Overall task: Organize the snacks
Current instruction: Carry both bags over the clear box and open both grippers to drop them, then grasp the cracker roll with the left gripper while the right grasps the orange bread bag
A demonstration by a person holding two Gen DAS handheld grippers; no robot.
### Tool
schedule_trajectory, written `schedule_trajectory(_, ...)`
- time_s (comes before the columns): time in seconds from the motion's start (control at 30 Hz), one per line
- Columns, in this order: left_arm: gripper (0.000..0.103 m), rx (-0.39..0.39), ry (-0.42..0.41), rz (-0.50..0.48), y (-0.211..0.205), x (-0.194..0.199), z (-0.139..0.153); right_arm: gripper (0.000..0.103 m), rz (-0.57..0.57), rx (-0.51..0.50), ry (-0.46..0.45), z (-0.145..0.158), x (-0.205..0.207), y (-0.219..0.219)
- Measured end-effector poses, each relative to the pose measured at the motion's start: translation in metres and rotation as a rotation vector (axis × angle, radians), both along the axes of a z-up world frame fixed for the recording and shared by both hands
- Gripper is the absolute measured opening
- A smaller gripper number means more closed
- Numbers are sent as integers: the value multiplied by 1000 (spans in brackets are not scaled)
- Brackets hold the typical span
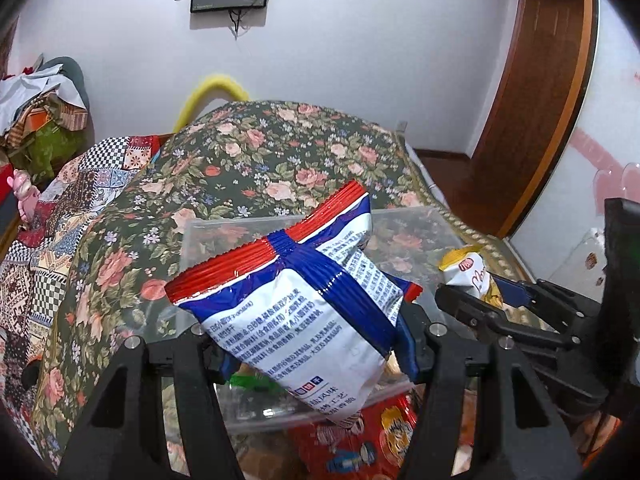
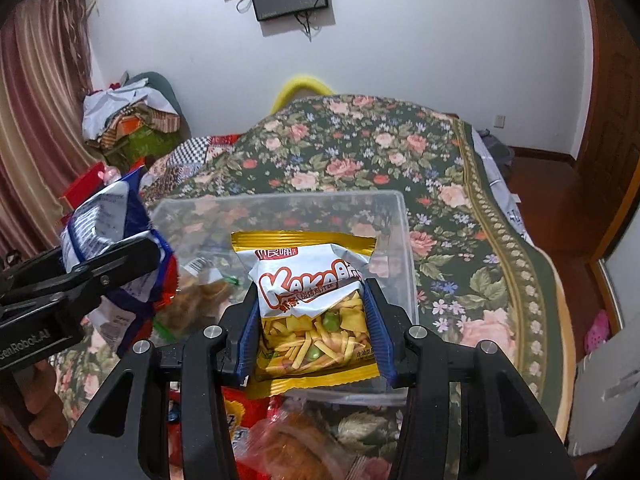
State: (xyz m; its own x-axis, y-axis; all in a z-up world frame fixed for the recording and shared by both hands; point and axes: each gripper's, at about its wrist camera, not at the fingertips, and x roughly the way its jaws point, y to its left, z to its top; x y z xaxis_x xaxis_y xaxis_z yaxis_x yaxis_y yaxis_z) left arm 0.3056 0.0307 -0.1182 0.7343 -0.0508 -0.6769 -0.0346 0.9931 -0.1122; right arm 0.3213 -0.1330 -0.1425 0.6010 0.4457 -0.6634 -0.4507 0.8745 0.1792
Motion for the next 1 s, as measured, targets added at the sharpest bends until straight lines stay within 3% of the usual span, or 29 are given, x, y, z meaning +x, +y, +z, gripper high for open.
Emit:
schedule_trajectory(0.37, 65, -1, 74, 1, -4, 19, -17, 46, 0, -45, 16, -10, 5, 1)
schedule_trajectory(0.43, 76, -5, 90, 9, -1, 19, -18, 49, -2, -52, 19, -10, 4, 0)
schedule_trajectory(0.57, 81, -20, 65, 19, 3, 10, -13, 62, -10, -50, 13, -5, -2, -3)
schedule_trajectory(0.8, 81, 10, 5, 1, 5, -23, 12, 64, -5, -24, -14, 11, -21, -11)
schedule_trajectory(1.0, 88, 33, -37, -10, 10, -60, 31, 68, 8, -6, -56, 29, -46, -13)
